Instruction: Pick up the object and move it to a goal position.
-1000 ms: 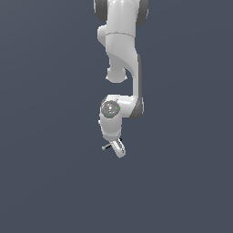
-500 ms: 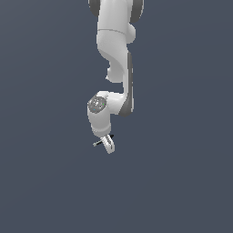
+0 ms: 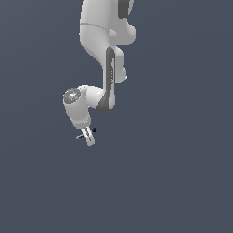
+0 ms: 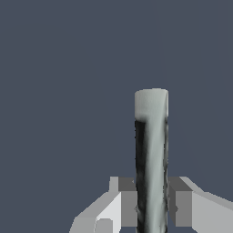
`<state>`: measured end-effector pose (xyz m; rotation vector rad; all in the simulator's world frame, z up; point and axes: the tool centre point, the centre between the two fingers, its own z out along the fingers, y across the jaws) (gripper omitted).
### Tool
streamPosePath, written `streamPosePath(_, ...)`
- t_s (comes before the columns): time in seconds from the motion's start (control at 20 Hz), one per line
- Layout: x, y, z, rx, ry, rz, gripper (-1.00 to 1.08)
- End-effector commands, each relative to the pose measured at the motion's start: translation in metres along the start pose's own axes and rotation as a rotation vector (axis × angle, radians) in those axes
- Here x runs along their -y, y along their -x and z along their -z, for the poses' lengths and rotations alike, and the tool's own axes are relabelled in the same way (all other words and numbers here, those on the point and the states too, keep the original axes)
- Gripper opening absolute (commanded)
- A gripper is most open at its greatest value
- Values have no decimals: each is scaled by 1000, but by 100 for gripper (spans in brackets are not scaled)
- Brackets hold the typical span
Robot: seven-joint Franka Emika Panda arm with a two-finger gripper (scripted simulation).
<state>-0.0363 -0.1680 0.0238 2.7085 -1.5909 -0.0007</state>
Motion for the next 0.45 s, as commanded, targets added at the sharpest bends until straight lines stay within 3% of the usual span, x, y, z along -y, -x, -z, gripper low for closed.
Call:
streamPosePath(0.0, -14, -12, 2, 0, -1, 2, -100)
streamPosePath(0.4, -32, -30, 4, 0, -1, 2, -100)
